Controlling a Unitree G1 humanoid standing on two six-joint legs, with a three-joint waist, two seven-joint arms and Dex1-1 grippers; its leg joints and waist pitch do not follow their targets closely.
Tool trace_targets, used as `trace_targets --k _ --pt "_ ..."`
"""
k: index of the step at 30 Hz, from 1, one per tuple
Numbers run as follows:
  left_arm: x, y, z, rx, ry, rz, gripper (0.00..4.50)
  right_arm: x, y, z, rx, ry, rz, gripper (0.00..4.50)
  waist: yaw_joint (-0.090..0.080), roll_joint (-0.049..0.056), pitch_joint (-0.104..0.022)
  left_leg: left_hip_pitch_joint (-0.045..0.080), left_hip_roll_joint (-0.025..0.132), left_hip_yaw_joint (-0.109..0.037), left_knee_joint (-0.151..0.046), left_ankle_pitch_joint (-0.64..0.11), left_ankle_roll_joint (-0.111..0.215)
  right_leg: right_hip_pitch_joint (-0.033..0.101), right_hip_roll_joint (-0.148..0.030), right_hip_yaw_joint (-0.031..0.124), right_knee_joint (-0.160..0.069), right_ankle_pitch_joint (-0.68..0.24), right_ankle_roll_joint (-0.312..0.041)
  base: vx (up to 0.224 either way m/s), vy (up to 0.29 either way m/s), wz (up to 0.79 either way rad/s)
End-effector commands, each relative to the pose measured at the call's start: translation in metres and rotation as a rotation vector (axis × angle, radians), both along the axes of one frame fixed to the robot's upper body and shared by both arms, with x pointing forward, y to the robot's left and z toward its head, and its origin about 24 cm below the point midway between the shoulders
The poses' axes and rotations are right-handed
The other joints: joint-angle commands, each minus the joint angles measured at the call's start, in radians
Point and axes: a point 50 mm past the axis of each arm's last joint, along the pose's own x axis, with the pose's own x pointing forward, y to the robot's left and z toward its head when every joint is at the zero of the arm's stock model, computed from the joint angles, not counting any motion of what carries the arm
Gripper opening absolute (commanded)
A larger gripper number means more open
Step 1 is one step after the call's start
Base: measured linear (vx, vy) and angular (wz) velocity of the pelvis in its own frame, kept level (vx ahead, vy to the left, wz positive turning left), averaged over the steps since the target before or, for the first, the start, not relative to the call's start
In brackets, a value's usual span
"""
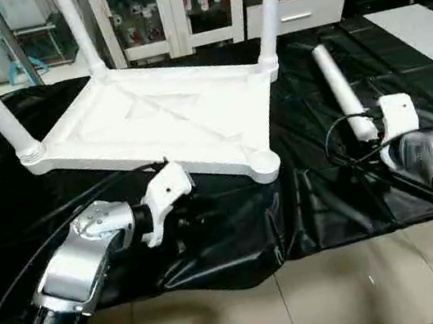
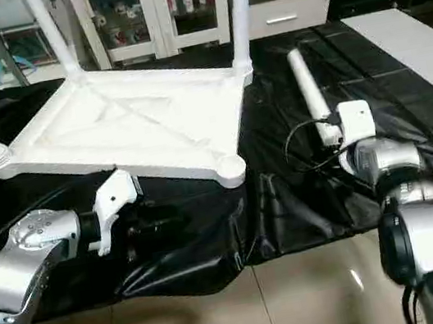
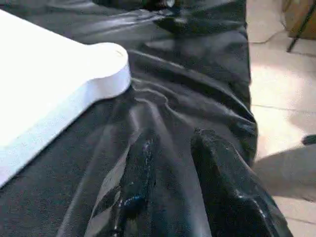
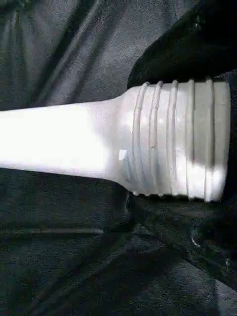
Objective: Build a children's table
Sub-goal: Pick table leg
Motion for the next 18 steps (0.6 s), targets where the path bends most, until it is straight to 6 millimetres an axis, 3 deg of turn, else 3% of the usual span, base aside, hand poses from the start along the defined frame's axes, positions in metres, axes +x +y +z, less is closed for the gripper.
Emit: trace_targets --k 1,2,3,6,12,13,18 --pt "0.005 0.001 0.001 -0.017 -0.021 0.04 1.48 -0.001 0.006 -0.006 0.032 -0.068 -0.013 2.74 0.0 0.001 -0.069 0.008 0.036 -0.008 -0.069 -0.191 0.032 0.055 -0.044 0.032 -0.065 -0.176 -0.278 0.0 0.0 0.0" --pt "0.005 0.001 0.001 -0.018 -0.022 0.041 1.48 -0.001 0.006 -0.006 0.033 -0.072 -0.014 2.73 0.0 -0.002 -0.07 0.008 0.036 -0.008 -0.069 -0.193 0.031 0.056 -0.045 0.032 -0.065 -0.177 -0.275 0.0 0.0 0.0" --pt "0.006 0.001 0.002 -0.024 -0.03 0.049 1.48 -0.001 0.007 -0.006 0.035 -0.092 -0.017 2.73 -0.004 0.003 -0.07 0.007 0.036 -0.01 -0.07 -0.201 0.028 0.057 -0.044 0.03 -0.065 -0.179 -0.273 0.0 0.0 0.0" --pt "0.021 -0.005 0.012 -0.094 -0.116 0.141 1.48 0.003 0.013 0.002 0.034 -0.28 -0.021 2.73 -0.007 0.002 -0.071 0.008 0.034 -0.011 -0.07 -0.21 0.03 0.057 -0.047 0.032 -0.07 -0.177 -0.265 0.0 0.0 0.0" --pt "0.045 -0.014 0.031 -0.234 -0.242 0.343 1.48 -0.007 0.025 0.016 0.028 -0.553 -0.069 2.73 0.0 -0.004 -0.08 0.002 0.034 -0.012 -0.064 -0.098 0.082 0.062 -0.046 0.034 -0.06 -0.074 -0.252 0.0 0.0 0.0" --pt "0.05 -0.016 0.036 -0.28 -0.251 0.389 1.48 -0.013 0.033 0.025 0.005 -0.669 -0.055 2.73 0.001 -0.004 -0.081 0.001 0.034 -0.012 -0.063 -0.076 0.096 0.061 -0.045 0.033 -0.059 -0.054 -0.249 0.0 0.0 0.0" --pt "0.057 -0.019 0.044 -0.351 -0.254 0.446 1.48 -0.024 0.045 0.037 -0.03 -0.819 -0.035 2.73 0.001 -0.004 -0.08 0.001 0.034 -0.013 -0.065 -0.077 0.124 0.056 -0.043 0.03 -0.061 -0.081 -0.245 0.0 0.0 0.0"
